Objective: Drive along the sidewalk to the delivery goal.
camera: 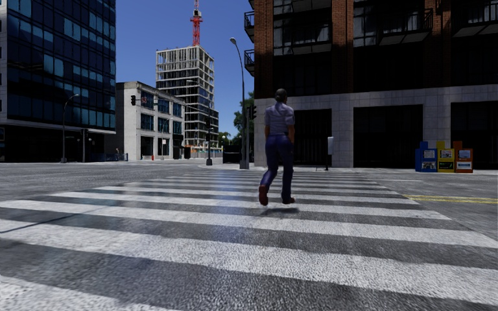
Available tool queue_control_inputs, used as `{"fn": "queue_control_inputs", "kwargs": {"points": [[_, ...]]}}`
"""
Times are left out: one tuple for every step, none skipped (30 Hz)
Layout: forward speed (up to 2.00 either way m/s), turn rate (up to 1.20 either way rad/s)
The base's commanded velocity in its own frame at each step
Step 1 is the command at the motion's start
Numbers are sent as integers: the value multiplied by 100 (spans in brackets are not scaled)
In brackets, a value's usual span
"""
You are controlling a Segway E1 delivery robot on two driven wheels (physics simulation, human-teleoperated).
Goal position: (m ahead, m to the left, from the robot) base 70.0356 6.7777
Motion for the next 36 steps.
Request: {"fn": "queue_control_inputs", "kwargs": {"points": [[22,0],[48,0],[69,0],[69,0],[75,0],[78,0],[83,0],[83,0],[86,0],[91,0],[91,0],[93,0],[94,0],[94,0],[95,0],[95,0],[95,0],[95,0],[96,0],[96,0],[99,0],[99,0],[103,0],[104,-7],[104,-7],[106,-16],[110,-20],[113,-22],[113,-22],[120,-22],[200,-23],[200,-23],[200,-23],[200,-23],[200,-23],[200,-23]]}}
